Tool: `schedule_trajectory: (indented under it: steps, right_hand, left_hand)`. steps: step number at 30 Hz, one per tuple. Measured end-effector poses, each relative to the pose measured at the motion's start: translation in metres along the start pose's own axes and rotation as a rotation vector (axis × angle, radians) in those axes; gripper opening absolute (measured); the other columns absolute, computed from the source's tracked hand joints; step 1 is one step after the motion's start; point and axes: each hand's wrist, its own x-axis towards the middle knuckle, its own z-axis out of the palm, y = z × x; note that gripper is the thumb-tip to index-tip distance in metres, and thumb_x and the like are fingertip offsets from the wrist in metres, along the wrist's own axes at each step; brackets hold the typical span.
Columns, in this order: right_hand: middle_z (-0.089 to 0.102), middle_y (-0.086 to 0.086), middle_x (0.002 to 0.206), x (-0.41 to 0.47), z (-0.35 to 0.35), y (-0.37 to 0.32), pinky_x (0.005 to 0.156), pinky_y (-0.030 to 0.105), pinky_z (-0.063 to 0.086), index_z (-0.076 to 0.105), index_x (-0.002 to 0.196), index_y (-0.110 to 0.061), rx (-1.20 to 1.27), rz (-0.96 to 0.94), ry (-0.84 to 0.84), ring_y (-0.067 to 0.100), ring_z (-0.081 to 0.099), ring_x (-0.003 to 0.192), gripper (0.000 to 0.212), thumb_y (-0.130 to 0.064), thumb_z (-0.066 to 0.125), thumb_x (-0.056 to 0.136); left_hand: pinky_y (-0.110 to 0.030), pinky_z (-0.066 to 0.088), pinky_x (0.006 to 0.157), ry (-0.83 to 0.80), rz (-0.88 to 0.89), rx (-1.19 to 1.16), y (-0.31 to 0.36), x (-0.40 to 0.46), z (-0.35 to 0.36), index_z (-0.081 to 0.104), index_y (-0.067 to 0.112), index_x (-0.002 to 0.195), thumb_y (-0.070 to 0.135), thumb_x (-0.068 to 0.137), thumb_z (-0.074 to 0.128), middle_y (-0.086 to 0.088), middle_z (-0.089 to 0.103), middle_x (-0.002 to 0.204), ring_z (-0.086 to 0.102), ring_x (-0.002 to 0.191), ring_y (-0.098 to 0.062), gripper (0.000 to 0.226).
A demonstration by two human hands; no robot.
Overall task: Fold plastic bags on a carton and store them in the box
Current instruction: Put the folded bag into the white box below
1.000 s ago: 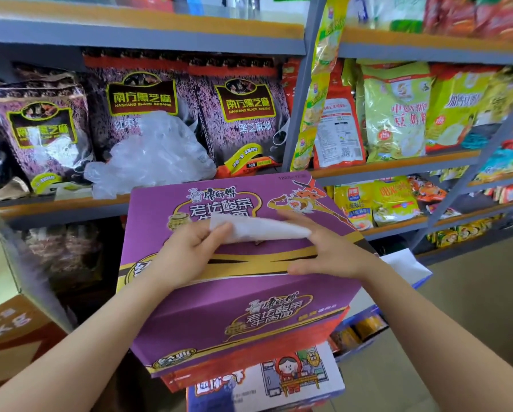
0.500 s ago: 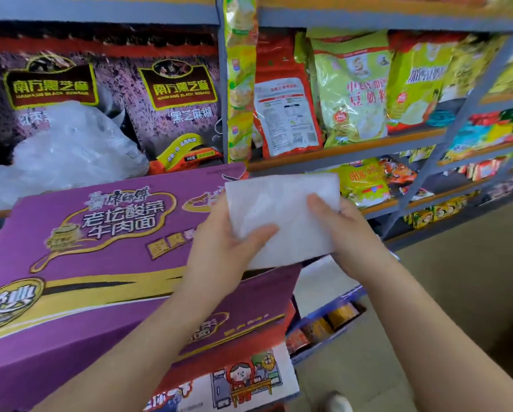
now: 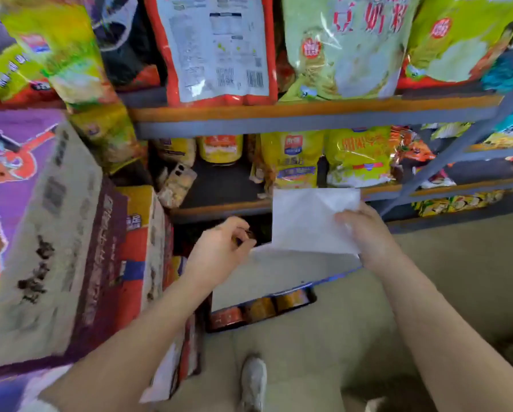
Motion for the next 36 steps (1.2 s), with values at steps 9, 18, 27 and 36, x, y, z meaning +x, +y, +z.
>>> schedule_trajectory:
  steps: [9,18,27,36]
  right_hand:
    - [0.063,0.032,0.093,0.180,0.015,0.201,0.065,0.023,0.041,0.064,0.098,-0.005,-0.346,0.448,-0.204,0.024,0.049,0.070,0.012,-0.007,0.062,0.087]
    - [0.061,0.020,0.115,0.246,0.064,0.350,0.093,0.048,0.046,0.056,0.116,-0.001,-0.547,0.635,-0.360,0.037,0.058,0.103,0.029,-0.016,0.056,0.091]
    - [0.065,0.019,0.102,0.272,0.060,0.351,0.084,0.038,0.048,0.061,0.100,0.004,-0.903,0.530,-0.293,0.033,0.061,0.093,0.031,-0.024,0.049,0.093]
    - [0.056,0.002,0.071,0.168,0.063,0.153,0.058,0.023,0.037,0.058,0.084,-0.012,-0.548,0.243,-0.510,0.013,0.048,0.058,0.014,-0.020,0.052,0.093]
  left_hand:
    - [-0.023,0.043,0.062,-0.051,-0.084,0.084,-0.163,0.081,0.134,0.063,0.016,0.095,0.045,0.071,0.036,-0.006,0.068,0.082,0.057,0.072,-0.010,0.046]
    - [-0.034,0.053,0.056,0.082,-0.012,0.295,-0.220,0.092,0.190,0.063,0.012,0.097,0.034,0.079,0.045,-0.002,0.063,0.085,0.059,0.069,-0.020,0.034]
    - [-0.033,0.052,0.054,0.114,0.067,0.173,-0.201,0.087,0.172,0.065,0.008,0.097,0.027,0.082,0.044,0.003,0.061,0.085,0.058,0.063,-0.015,0.032]
    - [-0.035,0.053,0.059,0.179,0.015,0.192,-0.108,0.057,0.083,0.065,0.012,0.102,0.037,0.082,0.039,0.006,0.058,0.084,0.058,0.064,-0.015,0.041]
